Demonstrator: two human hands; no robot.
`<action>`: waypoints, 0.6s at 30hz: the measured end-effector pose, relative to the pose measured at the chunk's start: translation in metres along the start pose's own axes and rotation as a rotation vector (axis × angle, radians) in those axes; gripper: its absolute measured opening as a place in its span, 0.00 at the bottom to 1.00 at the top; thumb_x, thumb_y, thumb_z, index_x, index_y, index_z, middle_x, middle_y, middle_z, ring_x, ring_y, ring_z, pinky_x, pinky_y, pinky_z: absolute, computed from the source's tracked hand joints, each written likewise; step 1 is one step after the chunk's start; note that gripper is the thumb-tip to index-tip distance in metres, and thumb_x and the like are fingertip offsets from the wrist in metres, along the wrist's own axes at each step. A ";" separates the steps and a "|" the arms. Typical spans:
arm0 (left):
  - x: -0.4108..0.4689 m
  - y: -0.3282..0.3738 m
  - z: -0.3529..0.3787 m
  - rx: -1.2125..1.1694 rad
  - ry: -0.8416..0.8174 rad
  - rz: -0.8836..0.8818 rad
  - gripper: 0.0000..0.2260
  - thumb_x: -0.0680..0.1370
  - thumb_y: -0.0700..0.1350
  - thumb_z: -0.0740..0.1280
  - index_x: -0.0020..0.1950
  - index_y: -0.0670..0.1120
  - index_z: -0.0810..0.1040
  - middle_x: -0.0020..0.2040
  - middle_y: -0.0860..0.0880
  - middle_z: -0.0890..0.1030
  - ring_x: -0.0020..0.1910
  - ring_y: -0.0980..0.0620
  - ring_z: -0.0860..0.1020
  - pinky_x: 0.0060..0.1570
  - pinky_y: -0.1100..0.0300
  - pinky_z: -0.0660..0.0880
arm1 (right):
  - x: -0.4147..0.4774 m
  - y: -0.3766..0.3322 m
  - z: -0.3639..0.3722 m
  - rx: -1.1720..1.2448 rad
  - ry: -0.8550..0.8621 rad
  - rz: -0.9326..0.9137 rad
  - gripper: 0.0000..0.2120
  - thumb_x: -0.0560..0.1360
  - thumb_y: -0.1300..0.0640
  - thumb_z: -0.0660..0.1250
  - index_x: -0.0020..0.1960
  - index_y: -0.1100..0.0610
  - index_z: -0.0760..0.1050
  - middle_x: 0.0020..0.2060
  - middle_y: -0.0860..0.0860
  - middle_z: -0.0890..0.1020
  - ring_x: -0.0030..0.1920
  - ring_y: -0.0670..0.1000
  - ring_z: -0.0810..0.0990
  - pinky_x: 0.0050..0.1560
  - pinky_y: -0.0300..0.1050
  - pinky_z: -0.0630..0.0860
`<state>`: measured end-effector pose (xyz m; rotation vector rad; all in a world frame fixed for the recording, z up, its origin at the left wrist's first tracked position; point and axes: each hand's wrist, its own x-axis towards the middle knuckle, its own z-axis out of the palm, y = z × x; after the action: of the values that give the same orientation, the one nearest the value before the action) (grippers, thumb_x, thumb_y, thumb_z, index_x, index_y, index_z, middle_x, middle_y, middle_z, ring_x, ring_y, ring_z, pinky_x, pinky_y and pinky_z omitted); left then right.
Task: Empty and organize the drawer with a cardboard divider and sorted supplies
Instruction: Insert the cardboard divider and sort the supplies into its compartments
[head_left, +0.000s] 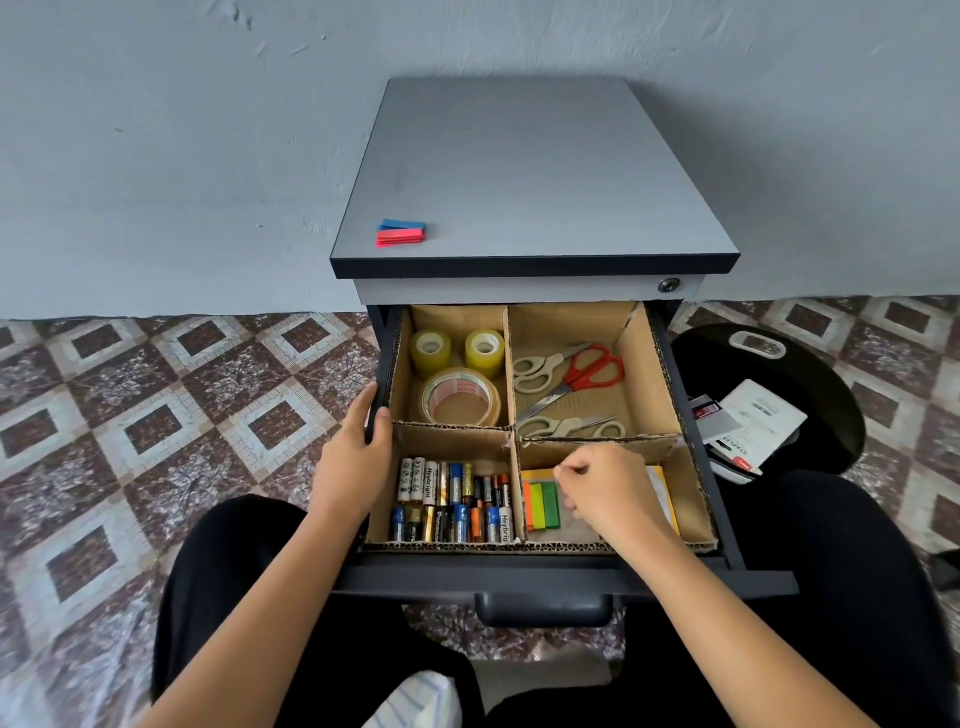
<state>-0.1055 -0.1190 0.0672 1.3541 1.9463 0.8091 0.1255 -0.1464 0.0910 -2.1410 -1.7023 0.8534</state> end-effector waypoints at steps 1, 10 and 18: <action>0.000 0.000 0.000 -0.004 0.004 0.005 0.20 0.82 0.53 0.54 0.74 0.59 0.60 0.49 0.50 0.79 0.30 0.52 0.74 0.31 0.58 0.71 | -0.001 -0.007 -0.008 0.017 0.032 -0.039 0.12 0.77 0.57 0.63 0.41 0.62 0.81 0.35 0.56 0.83 0.37 0.54 0.82 0.42 0.48 0.80; -0.001 0.006 -0.002 -0.003 0.010 0.011 0.20 0.82 0.52 0.54 0.74 0.56 0.60 0.41 0.59 0.74 0.34 0.57 0.75 0.35 0.58 0.75 | 0.041 -0.123 -0.062 -0.018 0.283 -0.659 0.13 0.78 0.56 0.63 0.61 0.57 0.76 0.54 0.52 0.80 0.50 0.47 0.79 0.52 0.36 0.75; -0.002 0.006 -0.003 0.019 -0.008 -0.020 0.20 0.82 0.53 0.54 0.74 0.59 0.59 0.40 0.54 0.78 0.36 0.51 0.79 0.35 0.58 0.74 | 0.110 -0.183 -0.038 -0.384 0.343 -0.817 0.16 0.80 0.57 0.57 0.66 0.57 0.72 0.57 0.55 0.73 0.56 0.55 0.71 0.53 0.50 0.73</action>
<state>-0.1041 -0.1198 0.0744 1.3445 1.9631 0.7759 0.0182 0.0136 0.1918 -1.3949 -2.3604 -0.0657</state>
